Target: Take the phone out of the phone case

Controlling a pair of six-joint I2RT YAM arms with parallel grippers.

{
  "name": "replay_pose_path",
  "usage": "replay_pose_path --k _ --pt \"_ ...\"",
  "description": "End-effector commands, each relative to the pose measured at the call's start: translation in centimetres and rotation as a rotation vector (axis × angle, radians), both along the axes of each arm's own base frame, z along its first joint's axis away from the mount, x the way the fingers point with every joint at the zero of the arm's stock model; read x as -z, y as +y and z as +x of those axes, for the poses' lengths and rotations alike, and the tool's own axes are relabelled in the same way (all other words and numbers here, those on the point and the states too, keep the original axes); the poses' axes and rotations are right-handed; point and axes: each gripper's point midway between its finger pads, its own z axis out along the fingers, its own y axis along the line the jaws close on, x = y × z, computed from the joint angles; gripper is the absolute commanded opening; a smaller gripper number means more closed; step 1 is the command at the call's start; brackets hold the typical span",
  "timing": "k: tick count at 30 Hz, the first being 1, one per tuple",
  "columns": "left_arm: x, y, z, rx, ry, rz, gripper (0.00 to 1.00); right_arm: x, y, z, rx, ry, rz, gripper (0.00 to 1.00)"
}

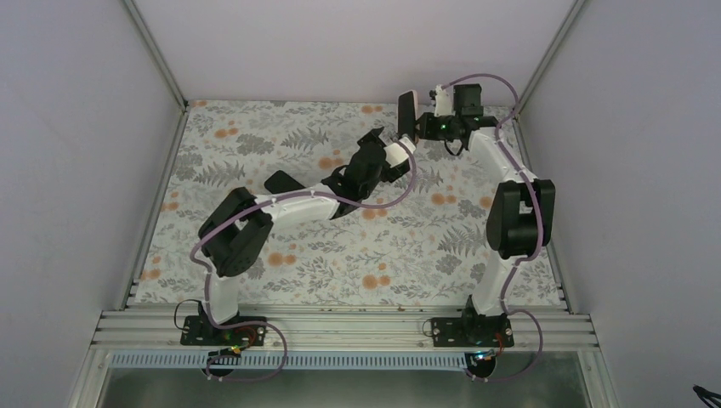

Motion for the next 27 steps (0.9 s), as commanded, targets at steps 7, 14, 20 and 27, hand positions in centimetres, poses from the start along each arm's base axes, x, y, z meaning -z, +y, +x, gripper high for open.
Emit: replay_pose_path --k 7,14,20,27 --pt "-0.1 -1.8 2.7 -0.076 -0.008 -0.099 0.9 -4.2 2.8 -0.6 -0.035 -0.089 0.101 0.04" --pt "0.7 -1.5 3.8 -0.109 -0.021 -0.085 0.89 -5.3 4.4 -1.2 -0.067 -0.104 0.112 0.04" --pt "1.0 0.1 4.9 -0.161 -0.031 -0.086 0.87 -5.6 4.6 -1.8 -0.074 -0.109 0.121 0.04" --pt "0.5 1.5 5.5 -0.198 -0.063 -0.089 0.84 -5.4 4.6 -2.2 -0.08 -0.109 0.115 0.04"
